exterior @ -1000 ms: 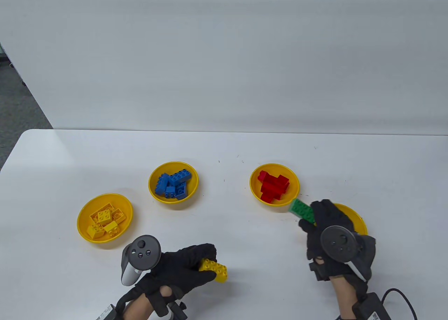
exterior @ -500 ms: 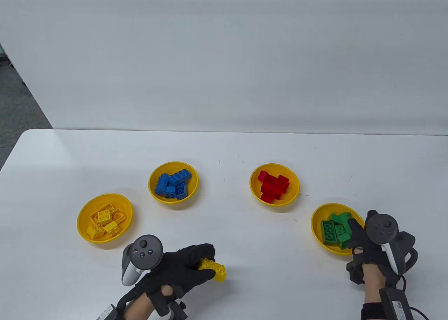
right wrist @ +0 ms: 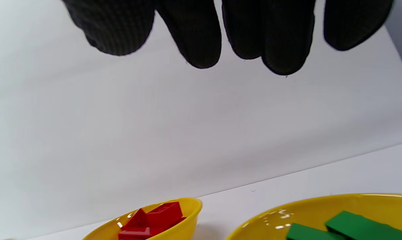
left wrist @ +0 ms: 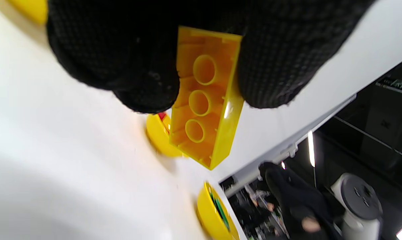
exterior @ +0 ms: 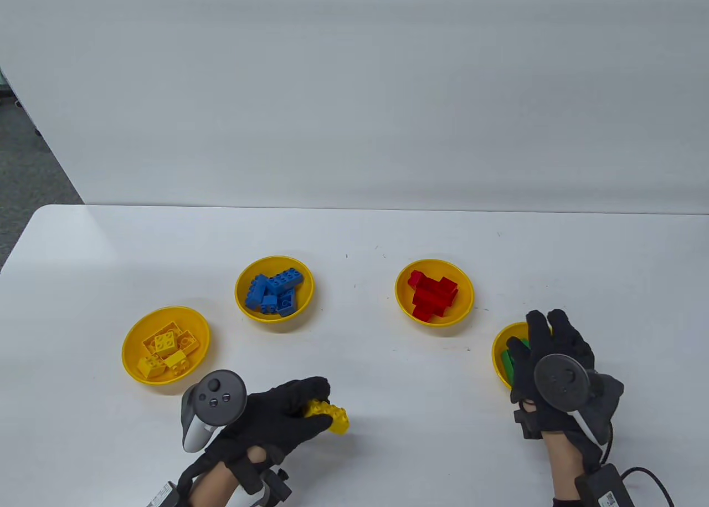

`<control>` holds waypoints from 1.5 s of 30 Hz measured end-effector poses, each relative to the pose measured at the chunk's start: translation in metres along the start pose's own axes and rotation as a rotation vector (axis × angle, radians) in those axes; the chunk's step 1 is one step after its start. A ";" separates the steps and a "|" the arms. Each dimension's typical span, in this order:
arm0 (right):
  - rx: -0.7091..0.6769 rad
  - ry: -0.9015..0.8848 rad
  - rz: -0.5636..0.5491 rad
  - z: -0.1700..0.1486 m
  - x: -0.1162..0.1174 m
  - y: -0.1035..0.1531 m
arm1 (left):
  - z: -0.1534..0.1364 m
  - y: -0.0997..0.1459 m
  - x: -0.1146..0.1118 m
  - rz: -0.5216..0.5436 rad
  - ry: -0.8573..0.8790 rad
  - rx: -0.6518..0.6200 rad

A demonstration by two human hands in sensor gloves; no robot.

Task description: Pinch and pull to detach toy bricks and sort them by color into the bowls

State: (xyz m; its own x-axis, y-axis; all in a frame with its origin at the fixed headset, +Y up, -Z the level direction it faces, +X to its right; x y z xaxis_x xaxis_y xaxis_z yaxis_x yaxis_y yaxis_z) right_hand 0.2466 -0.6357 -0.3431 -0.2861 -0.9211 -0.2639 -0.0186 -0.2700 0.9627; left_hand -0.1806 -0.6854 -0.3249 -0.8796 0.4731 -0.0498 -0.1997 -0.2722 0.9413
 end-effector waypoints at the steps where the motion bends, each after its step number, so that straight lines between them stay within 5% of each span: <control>1: -0.028 0.008 0.007 0.009 0.002 0.001 | 0.004 -0.001 0.016 0.056 -0.014 -0.017; 5: -0.087 -0.001 0.025 0.029 0.007 0.004 | 0.022 -0.005 0.092 0.293 -0.186 -0.069; 9: -0.122 0.023 0.039 0.039 0.010 0.006 | 0.008 -0.018 0.151 0.439 -0.484 0.041; 16: -0.140 0.001 0.050 0.043 0.012 0.006 | -0.061 -0.044 0.187 0.441 -0.872 0.312; 27: -0.138 0.015 0.078 0.042 0.019 0.005 | -0.102 -0.056 0.180 0.370 -0.980 0.480; 30: -0.136 -0.003 0.073 0.041 0.017 0.005 | -0.090 -0.049 0.189 0.443 -0.891 0.451; 36: -0.166 -0.015 0.059 0.050 0.014 0.008 | -0.020 -0.035 0.195 0.552 -0.840 0.261; 41: -0.263 -0.011 -0.013 0.074 0.001 0.020 | 0.035 0.000 0.152 0.667 -0.645 -0.030; 45: -0.400 0.054 -0.055 0.100 0.001 0.039 | 0.044 0.015 0.100 0.577 -0.758 -0.172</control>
State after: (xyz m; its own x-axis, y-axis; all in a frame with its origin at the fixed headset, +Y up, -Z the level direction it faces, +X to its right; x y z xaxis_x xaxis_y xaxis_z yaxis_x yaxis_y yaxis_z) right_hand 0.1499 -0.6189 -0.2997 -0.2445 -0.9126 -0.3277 0.3448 -0.3977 0.8503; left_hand -0.2522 -0.6055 -0.3009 -0.3618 0.6269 0.6900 0.0620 -0.7223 0.6888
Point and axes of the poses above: the tracker on the back of each hand, its own z axis roughly to the thumb side, its own y axis roughly from the fingertips to the wrist, x = y × z, the point moved 5 cm from there along -y, roughly from the wrist to the fingertips, and after that the axes turned 13 degrees about z, right-handed, at the moved point
